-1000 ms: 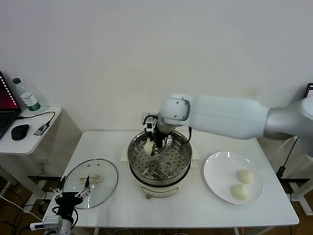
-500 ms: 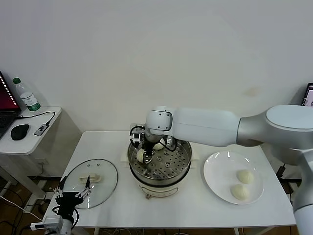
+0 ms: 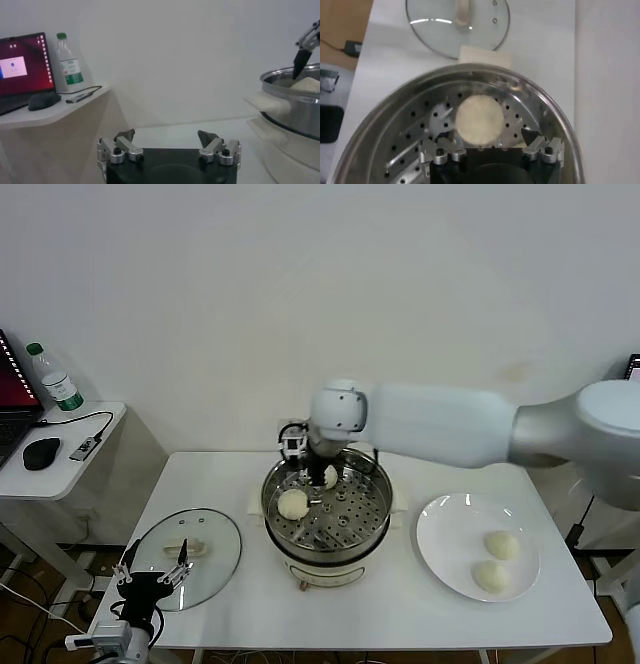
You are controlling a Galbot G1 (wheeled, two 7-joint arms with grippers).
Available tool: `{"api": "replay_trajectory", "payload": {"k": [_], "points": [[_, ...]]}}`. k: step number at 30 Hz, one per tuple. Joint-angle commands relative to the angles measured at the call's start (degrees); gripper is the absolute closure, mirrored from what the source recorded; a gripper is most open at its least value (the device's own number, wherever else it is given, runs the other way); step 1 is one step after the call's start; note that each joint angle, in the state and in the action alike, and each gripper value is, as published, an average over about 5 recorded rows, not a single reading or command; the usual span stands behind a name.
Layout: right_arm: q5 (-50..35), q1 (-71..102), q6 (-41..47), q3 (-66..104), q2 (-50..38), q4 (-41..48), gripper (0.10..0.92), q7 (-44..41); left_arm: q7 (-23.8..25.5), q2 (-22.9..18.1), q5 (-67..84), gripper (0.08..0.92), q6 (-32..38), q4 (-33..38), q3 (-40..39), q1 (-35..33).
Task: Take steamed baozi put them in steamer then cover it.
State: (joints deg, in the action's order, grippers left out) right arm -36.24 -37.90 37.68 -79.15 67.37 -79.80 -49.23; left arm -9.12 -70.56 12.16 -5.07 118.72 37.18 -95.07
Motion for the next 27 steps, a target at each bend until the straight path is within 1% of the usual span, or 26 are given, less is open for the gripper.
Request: {"api": "replay_trajectory", "payload": {"k": [1, 5, 9, 15, 20, 27], "points": [[8.6, -11.9, -6.2, -4.8, -19.3, -11.1, 0.203, -13.6, 0.1, 0.1, -0.1, 0.177, -0.1, -0.1, -0.4, 0.1], [14.3, -13.0, -9.7, -7.1, -29.7, -15.3, 0.203, -16.1, 0.1, 0.1, -0.4, 0.177, -0.1, 0.0, -0.9, 0.1], [20.3, -9.5, -12.9, -6.7, -39.2, -17.6, 0.203, -17.0, 0.1, 0.1, -0.8, 0.177, -0.3, 0.1, -1.2, 0.1], [28.1, -1.6, -16.9, -4.3, -48.7, -19.4, 0.203, -17.6, 0.1, -0.2, -1.6, 0.177, -0.4, 0.0, -1.6, -0.1], [33.1, 10.1, -18.8, 3.4, -53.8, -18.5, 0.203, -16.2, 0.1, -0.5, -2.2, 0.177, -0.5, -0.3, -2.0, 0.0], [38.0, 31.1, -20.1, 21.0, -54.8, -16.1, 0.203, -13.9, 0.0, -1.4, -3.2, 0.177, -0.6, -0.2, -2.4, -0.5]]}}
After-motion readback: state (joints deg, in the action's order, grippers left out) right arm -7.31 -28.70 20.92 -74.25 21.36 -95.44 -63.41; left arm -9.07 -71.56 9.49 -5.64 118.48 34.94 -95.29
